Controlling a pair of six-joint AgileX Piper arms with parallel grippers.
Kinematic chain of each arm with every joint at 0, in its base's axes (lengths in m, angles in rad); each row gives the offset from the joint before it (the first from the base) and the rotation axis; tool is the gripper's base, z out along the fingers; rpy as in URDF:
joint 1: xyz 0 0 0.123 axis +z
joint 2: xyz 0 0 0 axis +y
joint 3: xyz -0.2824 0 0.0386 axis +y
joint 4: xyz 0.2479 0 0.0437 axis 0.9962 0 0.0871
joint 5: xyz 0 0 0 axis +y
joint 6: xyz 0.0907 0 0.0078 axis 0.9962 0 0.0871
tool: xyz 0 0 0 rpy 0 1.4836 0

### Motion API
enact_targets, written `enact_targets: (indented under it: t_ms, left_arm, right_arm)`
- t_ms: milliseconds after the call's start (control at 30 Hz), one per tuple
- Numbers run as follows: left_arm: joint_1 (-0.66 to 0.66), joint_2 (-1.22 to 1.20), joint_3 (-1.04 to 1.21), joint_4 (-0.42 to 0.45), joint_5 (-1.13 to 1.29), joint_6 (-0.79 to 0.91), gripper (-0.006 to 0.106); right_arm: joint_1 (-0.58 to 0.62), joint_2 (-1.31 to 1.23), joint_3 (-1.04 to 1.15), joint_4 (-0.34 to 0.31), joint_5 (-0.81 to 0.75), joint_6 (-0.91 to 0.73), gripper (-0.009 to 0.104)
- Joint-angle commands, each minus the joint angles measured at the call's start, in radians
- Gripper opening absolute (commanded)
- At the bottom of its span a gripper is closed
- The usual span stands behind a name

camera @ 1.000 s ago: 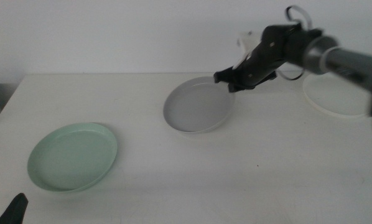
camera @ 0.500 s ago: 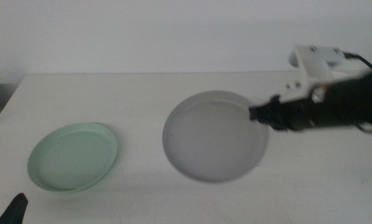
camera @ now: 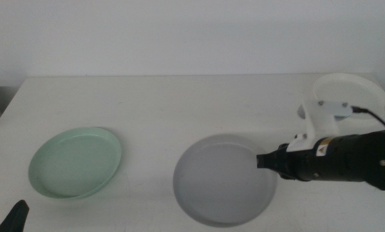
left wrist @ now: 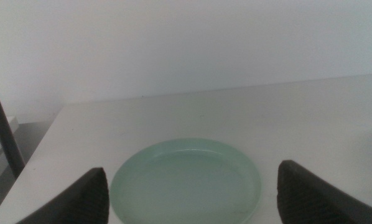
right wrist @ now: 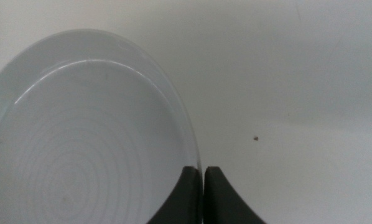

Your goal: Stack the three bowls on top of each other.

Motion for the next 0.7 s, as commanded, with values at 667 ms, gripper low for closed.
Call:
enact_targets:
  t_ms: [667]
  left_arm:
    - [0.001, -0.013, -0.005, -0.015, -0.082, -0.005, 0.092]
  right_arm:
    - [0.040, 0.152, -0.022, -0.012, -0.148, -0.051, 0.019]
